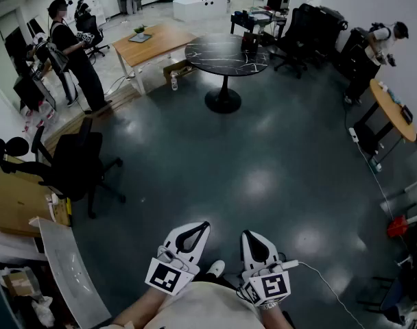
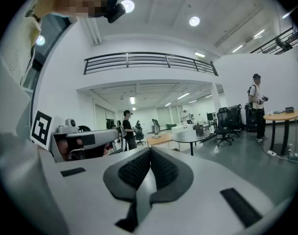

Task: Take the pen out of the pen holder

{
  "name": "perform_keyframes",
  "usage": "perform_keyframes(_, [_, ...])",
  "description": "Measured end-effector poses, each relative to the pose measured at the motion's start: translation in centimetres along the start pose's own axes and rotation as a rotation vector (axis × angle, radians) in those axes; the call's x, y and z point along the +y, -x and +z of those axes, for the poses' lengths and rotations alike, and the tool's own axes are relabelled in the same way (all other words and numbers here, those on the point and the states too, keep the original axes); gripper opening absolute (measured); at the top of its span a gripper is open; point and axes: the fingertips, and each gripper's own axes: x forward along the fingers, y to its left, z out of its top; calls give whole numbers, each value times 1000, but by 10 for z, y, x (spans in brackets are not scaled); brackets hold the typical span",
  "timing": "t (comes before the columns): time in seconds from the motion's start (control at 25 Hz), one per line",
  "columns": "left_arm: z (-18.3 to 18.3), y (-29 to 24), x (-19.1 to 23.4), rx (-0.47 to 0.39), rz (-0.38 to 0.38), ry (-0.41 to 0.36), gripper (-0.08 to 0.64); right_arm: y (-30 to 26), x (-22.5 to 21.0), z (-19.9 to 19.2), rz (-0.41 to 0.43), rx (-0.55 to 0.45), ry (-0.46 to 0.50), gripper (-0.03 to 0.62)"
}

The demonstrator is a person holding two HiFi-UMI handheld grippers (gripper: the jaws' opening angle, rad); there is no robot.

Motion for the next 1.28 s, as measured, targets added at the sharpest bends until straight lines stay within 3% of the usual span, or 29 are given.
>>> perform_keyframes(0.24, [-8,-15,18,-2,22,20,12,-21,-19,-3,-20,2,-9,18])
perform_keyframes(0.48, [-21,-53,71,-4,32,45,12,-71,-39,-6,-50,27,-13,18])
perform_keyframes(0.72, [-14,-99,135,-10,-22,57,12,-144,-54,6,-102,53,-44,18])
perform_keyframes(1.04, [3,-160,215,-28,-124,17,12,-235,-71,42,-181,12,-33,18])
perform_keyframes(1.28, [8,-175,265,-26,-80,60,12,-289,-68,53,-144,24,-29,18])
